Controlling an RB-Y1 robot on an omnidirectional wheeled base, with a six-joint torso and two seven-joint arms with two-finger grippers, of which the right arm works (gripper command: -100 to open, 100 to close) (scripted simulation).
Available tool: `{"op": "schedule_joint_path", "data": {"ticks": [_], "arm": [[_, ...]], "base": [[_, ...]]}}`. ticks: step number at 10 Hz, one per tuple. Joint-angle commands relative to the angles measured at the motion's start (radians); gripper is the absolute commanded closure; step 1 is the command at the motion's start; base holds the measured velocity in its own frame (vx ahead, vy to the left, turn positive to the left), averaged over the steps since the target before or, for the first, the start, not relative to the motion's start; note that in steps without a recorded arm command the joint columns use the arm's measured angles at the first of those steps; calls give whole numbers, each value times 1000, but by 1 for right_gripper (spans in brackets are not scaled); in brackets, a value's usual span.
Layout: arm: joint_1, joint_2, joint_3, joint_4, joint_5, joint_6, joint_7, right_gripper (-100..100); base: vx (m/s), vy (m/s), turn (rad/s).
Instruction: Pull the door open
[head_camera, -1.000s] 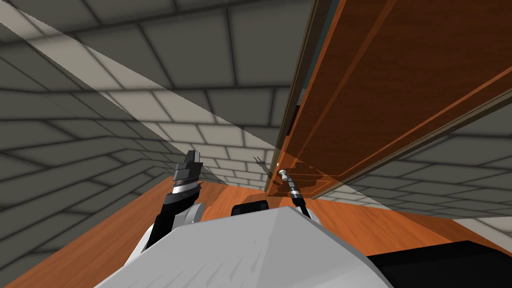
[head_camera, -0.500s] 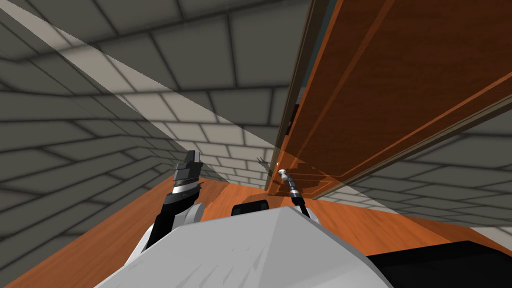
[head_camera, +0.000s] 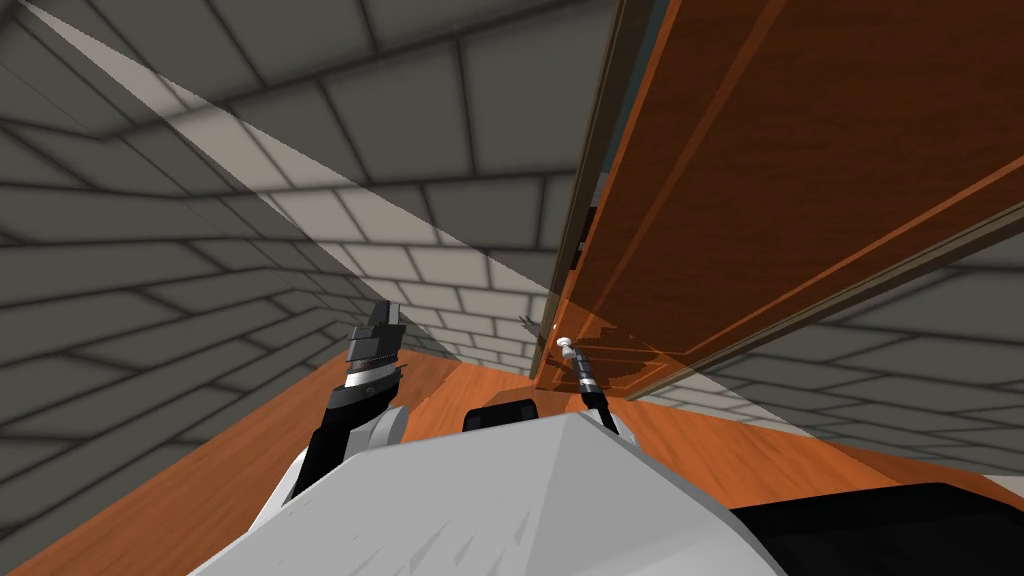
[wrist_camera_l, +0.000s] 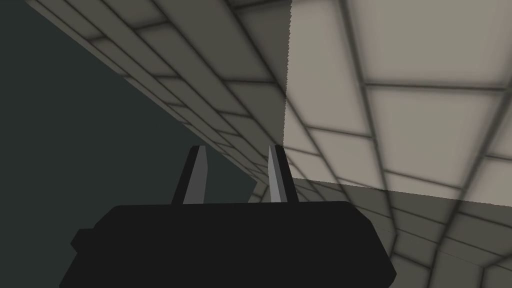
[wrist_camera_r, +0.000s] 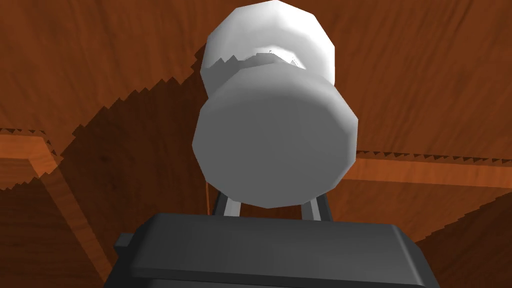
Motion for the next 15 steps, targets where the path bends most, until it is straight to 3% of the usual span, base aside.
{"op": "schedule_joint_path", "data": {"ticks": [1,2,4,5,7,9,10,11,15], "arm": [[-16,15,26,-2,-7,-9,-41,100],[-21,12,39,0,-32,-5,-69,100],[-21,12,39,0,-32,-5,-83,100],[-26,10,51,2,-57,-1,-124,100],[-26,10,51,2,-57,-1,-124,100],[-36,4,77,5,-106,6,-194,100],[-36,4,77,5,-106,6,-208,100],[-42,2,90,7,-131,10,-241,100],[-42,2,90,7,-131,10,-249,100]], "base": [[-49,-29,47],[-55,-15,63],[-29,-13,23],[-32,-6,33],[-22,-7,31],[-59,-25,82],[-62,-27,68],[-46,-14,30],[-8,-2,15]]}}
